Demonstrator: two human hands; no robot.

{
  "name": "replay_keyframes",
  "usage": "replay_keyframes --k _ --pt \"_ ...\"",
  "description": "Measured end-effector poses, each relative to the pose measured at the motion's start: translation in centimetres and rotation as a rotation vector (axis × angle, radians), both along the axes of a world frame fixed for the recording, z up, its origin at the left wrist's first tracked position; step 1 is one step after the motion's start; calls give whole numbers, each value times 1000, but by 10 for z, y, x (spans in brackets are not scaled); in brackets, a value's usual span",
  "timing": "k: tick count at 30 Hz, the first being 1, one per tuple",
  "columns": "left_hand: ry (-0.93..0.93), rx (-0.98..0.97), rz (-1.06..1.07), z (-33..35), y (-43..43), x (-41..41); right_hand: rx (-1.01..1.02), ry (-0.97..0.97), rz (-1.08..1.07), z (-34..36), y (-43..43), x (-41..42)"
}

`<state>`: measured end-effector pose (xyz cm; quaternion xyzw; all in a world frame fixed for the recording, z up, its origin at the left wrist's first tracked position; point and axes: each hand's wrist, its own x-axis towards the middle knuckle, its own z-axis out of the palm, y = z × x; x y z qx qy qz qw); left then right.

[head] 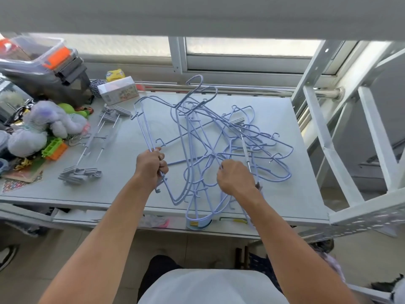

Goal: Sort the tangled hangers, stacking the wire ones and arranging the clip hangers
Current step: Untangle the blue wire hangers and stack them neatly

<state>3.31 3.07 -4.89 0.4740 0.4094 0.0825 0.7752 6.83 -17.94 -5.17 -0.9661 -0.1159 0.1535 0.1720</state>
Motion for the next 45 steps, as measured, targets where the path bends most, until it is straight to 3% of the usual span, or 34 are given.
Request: replay_keyframes --k 3,6,12,17,20,23,24,26,29,32,38,45 --pt "-1 16 -2 0 1 -3 -4 -205 -27 15 -1 -3" --pt "-14 -7 -5 -1 -1 -5 -54 -292 0 25 0 -7" --pt "0 3 -41 -6 -7 -8 -301 -263 124 20 2 -27" --pt "13 5 -52 -9 -8 -10 -333 -171 124 26 -1 -41" --pt "17 12 -57 -10 -8 -9 -23 -248 81 20 -18 -42" --pt "19 23 -60 -11 -8 -9 464 -412 -252 9 -50 -23" --pt "20 24 -61 -11 -8 -9 513 -396 -372 9 -62 -14" --pt "21 14 -66 -12 -10 -10 469 -169 -515 7 -81 4" --pt "20 -13 -81 -16 -15 -9 381 209 -518 -11 -91 24" --pt "18 -26 -99 -19 -20 -8 396 382 -481 -22 -90 35" --pt "9 -31 -105 -21 -21 -6 442 355 -409 -18 -94 30" --pt "-6 -67 -102 -20 -20 -9 844 564 -602 12 -85 31"
